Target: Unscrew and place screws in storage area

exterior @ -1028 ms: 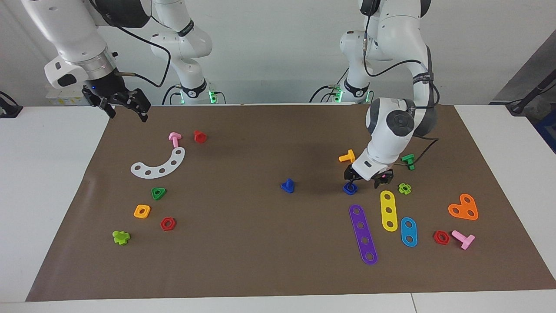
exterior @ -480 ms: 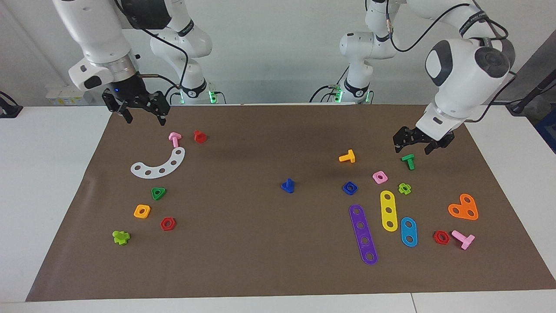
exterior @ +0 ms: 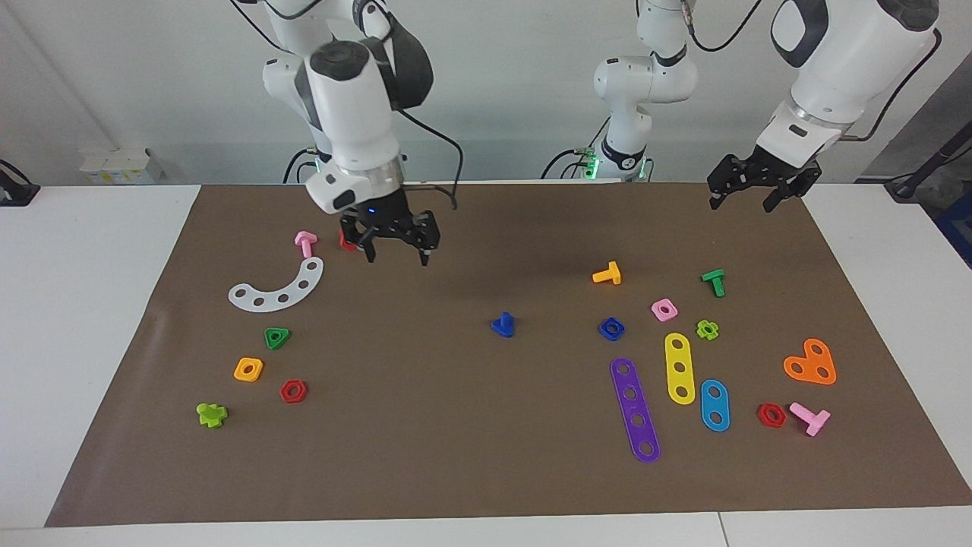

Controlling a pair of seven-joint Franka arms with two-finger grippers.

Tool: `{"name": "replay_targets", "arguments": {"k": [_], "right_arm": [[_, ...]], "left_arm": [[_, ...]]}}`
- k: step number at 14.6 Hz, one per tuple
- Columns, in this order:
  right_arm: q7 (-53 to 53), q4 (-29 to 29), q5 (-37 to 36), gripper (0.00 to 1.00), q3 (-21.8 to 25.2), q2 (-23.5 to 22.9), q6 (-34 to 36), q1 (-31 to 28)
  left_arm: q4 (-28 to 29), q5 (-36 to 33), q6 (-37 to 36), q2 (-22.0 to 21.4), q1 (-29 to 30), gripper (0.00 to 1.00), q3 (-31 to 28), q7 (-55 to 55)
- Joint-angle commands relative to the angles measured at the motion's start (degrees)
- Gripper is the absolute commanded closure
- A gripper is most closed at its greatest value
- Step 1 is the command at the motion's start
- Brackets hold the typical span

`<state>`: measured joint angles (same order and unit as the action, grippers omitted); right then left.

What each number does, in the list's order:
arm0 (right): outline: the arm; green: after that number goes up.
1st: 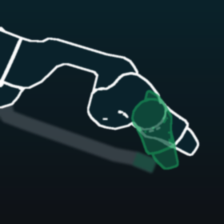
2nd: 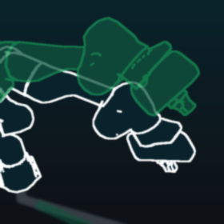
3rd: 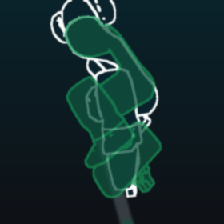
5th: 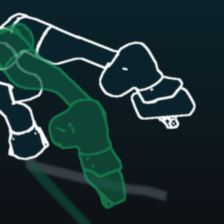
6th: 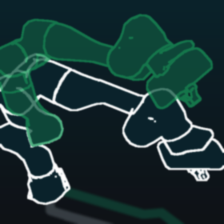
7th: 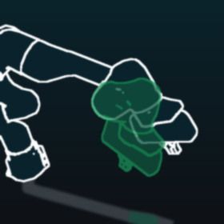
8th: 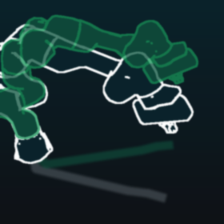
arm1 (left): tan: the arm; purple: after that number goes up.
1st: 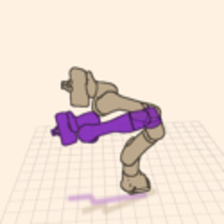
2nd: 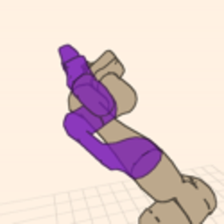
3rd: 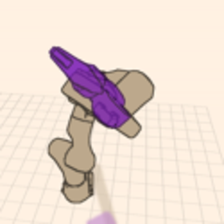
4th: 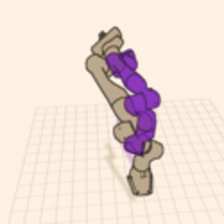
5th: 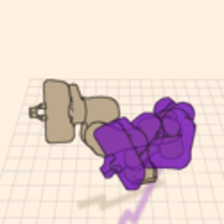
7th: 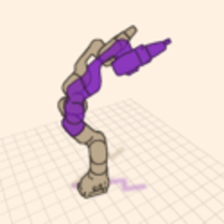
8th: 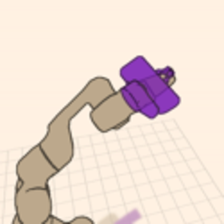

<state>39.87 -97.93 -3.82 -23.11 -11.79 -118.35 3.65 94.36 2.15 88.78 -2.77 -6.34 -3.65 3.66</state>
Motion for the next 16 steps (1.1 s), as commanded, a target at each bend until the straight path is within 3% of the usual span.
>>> {"name": "replay_targets", "arguments": {"k": [1,4,7,9,15,16], "right_arm": [[8.63,1.69,-6.17,0.00,-5.36,-8.50,-7.31,-0.40],[12.50,1.96,-14.61,0.00,-10.10,-13.33,-8.03,0.74],[18.91,5.80,-27.51,0.00,-13.45,-23.07,-7.77,2.68],[19.55,6.18,-30.63,0.00,-14.51,-24.77,-7.77,2.68],[19.72,6.18,-30.90,0.37,-14.51,-26.80,-8.03,3.74],[19.63,6.18,-30.98,0.39,-14.51,-26.80,-8.12,3.74]], "left_arm": [[1.18,0.14,0.08,-1.01,0.63,0.00,0.14,0.47],[1.35,-2.59,1.13,-1.01,0.10,0.00,0.31,0.91],[1.88,-2.68,2.27,-1.10,0.01,0.00,0.31,1.35],[2.23,-2.68,2.98,-1.10,0.01,0.00,0.23,3.71],[0.83,-2.33,5.09,-0.40,0.89,0.00,0.23,3.72],[-0.13,-2.33,5.09,-0.05,0.89,0.00,0.14,3.73]]}}
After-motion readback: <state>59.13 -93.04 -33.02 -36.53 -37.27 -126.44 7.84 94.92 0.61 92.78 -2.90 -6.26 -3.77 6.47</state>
